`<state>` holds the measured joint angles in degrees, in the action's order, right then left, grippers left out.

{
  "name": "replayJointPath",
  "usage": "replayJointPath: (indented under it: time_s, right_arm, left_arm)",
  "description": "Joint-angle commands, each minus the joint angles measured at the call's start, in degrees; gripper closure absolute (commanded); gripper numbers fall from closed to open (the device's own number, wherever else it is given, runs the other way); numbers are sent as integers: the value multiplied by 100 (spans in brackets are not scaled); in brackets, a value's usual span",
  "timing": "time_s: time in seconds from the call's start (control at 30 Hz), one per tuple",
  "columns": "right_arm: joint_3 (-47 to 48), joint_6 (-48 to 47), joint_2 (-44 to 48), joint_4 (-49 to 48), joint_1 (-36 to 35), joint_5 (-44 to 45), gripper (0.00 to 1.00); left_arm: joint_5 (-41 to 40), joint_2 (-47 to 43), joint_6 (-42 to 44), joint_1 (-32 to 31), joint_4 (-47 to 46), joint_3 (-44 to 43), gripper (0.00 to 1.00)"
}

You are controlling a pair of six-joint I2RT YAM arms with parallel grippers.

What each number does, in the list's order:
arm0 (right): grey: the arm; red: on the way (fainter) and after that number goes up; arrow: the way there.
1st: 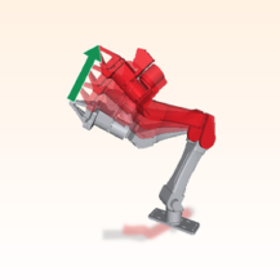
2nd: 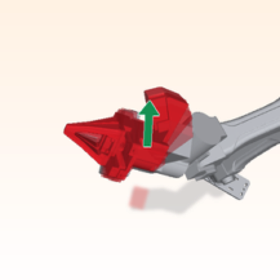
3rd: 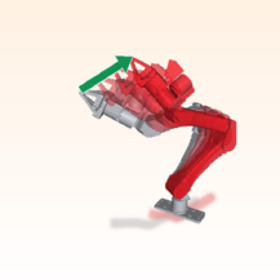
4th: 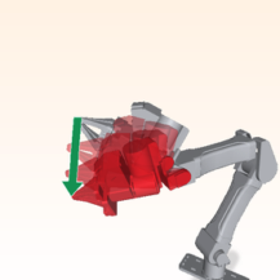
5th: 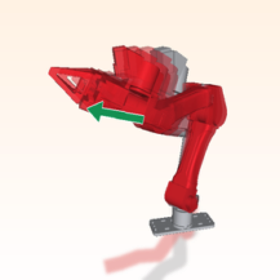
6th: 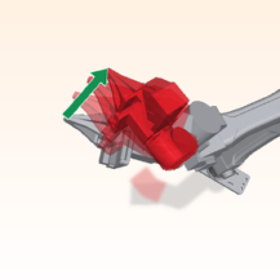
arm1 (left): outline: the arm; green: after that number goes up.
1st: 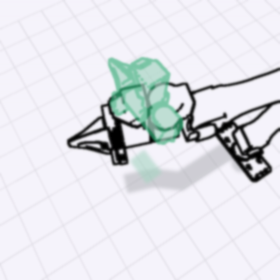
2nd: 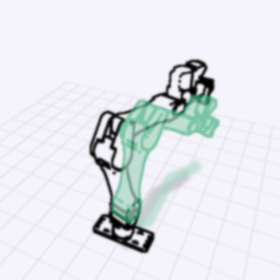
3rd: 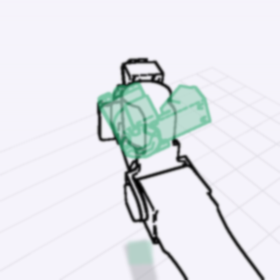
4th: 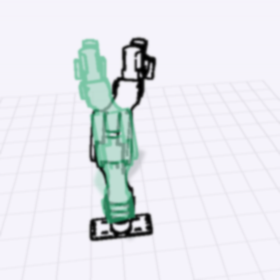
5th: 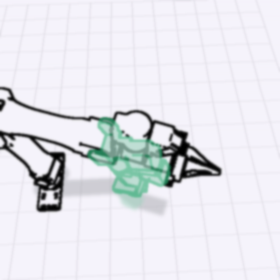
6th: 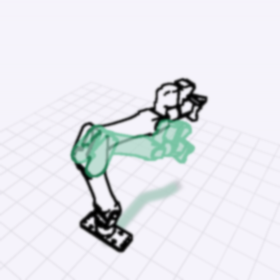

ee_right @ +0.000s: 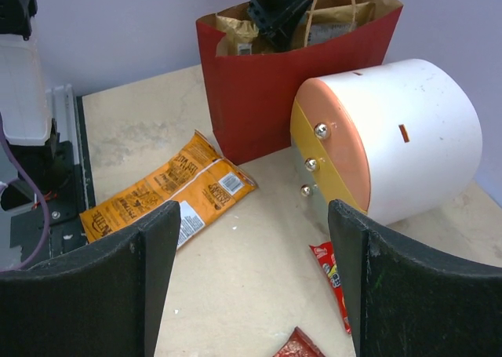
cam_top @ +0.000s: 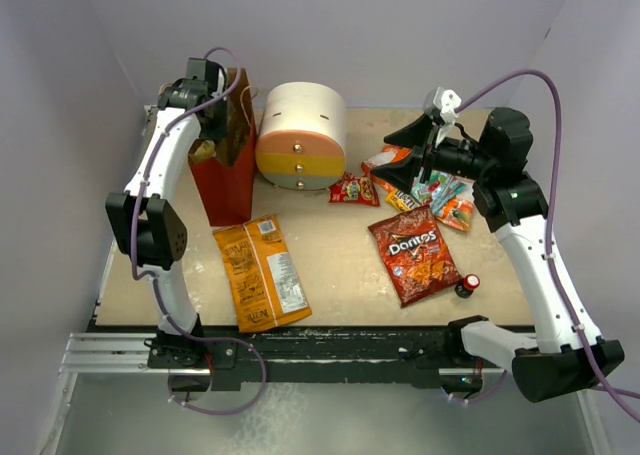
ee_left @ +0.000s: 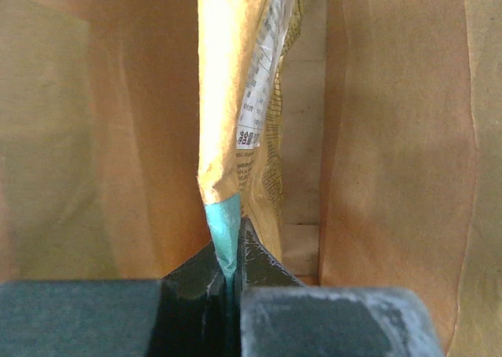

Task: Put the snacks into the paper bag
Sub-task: Place the snack in the paper bag.

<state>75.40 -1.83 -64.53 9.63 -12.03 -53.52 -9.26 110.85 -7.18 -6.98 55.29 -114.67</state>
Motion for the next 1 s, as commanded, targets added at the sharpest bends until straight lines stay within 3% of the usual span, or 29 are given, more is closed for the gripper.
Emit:
replayJointPath:
  time_s: [0.0,0.7,0.97]
  right_arm:
    - [1,54,13,-255,17,-105,22]
    - [-34,44,-1,-270,17,-92,21]
    - [-4,-396,-6,72,17,238,21]
  left_arm:
    - [-281,-42,-198,-87,-158,-292,96]
    - [53,-375,192,-128,-229,-470,80]
    - [390,-1309,823,-128,-799,-117,49]
